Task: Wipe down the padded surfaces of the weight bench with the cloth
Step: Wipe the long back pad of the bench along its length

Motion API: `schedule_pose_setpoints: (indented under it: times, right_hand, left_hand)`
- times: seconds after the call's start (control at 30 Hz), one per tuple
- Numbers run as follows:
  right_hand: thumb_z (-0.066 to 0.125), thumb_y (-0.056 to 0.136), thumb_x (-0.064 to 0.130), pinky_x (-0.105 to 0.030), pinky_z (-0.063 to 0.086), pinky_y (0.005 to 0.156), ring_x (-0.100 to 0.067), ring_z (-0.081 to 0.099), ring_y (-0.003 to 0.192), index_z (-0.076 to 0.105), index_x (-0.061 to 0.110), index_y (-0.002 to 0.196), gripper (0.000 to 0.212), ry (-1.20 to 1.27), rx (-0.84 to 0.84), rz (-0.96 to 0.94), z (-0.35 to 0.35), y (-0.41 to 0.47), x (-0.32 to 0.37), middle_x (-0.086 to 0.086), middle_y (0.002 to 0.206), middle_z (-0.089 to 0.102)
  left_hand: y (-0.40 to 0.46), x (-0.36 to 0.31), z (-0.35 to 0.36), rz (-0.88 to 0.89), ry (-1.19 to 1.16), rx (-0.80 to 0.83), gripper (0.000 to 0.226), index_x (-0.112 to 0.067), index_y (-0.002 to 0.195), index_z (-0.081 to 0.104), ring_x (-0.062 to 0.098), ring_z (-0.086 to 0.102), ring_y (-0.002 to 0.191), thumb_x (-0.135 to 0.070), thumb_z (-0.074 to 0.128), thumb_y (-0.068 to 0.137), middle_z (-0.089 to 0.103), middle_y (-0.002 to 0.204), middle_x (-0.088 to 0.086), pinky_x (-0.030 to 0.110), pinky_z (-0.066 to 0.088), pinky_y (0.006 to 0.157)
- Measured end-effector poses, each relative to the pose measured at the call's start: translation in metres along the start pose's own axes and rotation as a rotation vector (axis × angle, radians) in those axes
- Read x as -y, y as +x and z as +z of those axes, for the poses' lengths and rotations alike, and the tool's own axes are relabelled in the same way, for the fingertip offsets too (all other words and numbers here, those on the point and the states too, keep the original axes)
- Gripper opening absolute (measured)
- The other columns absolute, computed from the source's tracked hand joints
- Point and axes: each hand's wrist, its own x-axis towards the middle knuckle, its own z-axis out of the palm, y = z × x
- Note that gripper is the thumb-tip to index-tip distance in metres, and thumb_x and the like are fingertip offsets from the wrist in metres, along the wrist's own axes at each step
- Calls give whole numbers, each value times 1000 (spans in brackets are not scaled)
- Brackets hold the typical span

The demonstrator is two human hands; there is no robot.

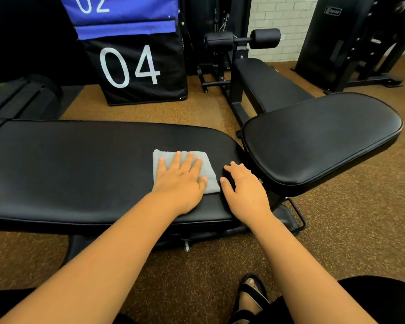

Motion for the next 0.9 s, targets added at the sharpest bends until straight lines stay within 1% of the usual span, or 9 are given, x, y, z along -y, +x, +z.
schedule_pose_setpoints:
  times: [0.1, 0.2, 0.23, 0.37, 0.53, 0.63, 0.77, 0.9]
  right_hand:
    - [43, 101, 37, -35, 20, 117, -18, 20, 147, 43, 20, 144, 46, 4, -4, -2, 0, 1, 0, 0, 155, 35]
    - [42, 101, 38, -35, 20, 118, -17, 20, 147, 43, 21, 144, 47, -4, -6, -3, 0, 2, 0, 1, 155, 35]
    - [42, 101, 38, -35, 19, 117, -17, 20, 147, 43, 21, 144, 47, -5, -5, -3, 0, 2, 0, 2, 155, 34]
    - [43, 101, 39, -33, 19, 117, -16, 20, 147, 43, 21, 144, 47, -7, -10, 0, 2, 1, -1, 2, 155, 35]
    - [43, 100, 38, -32, 18, 117, -16, 21, 147, 45, 22, 143, 46, -5, -25, 8, 3, 1, -1, 3, 154, 36]
    - [43, 100, 39, -33, 18, 117, -16, 21, 147, 44, 22, 143, 46, -7, -23, 9, 3, 2, -2, 2, 154, 36]
    - [43, 100, 39, -33, 18, 116, -16, 21, 147, 44, 22, 143, 46, -10, -19, 10, 2, 2, -1, 3, 154, 36]
    - [43, 100, 38, -34, 18, 117, -17, 21, 147, 44, 21, 143, 46, -5, -22, 5, 2, 1, -1, 2, 154, 37]
  left_hand:
    - [-32, -6, 6, 56, 34, -48, 60, -24, 156, -2, 22, -10, 150, -48, 8, 102, -7, 164, -2, 53, 0, 119]
    - [-51, 0, 7, 70, 54, -49, 64, -27, 155, -4, 19, -10, 150, -52, -3, 96, -8, 164, -4, 50, 0, 120]
    - [-50, 5, 5, 64, 53, -41, 64, -27, 155, -4, 18, -11, 150, -53, -3, 96, -9, 164, -5, 49, -1, 121]
    - [-16, 21, -5, 2, -1, 19, 60, -25, 156, -3, 19, -12, 150, -49, 11, 102, -10, 164, -4, 50, -3, 120]
    - [18, 20, -8, -42, -20, 40, 60, -22, 156, -2, 23, -13, 150, -46, 10, 103, -11, 164, -1, 53, -6, 119]
    - [5, 14, -5, -24, -26, 19, 59, -22, 156, -2, 23, -13, 150, -45, 10, 103, -10, 164, 0, 53, -5, 119]
    - [-39, 1, 4, 4, 15, -38, 60, -23, 156, -4, 21, -12, 150, -47, 9, 102, -10, 164, -1, 51, -1, 119]
    - [-56, 2, 3, 14, 28, -29, 60, -23, 156, -5, 19, -13, 150, -48, 9, 102, -11, 164, -2, 49, -2, 120]
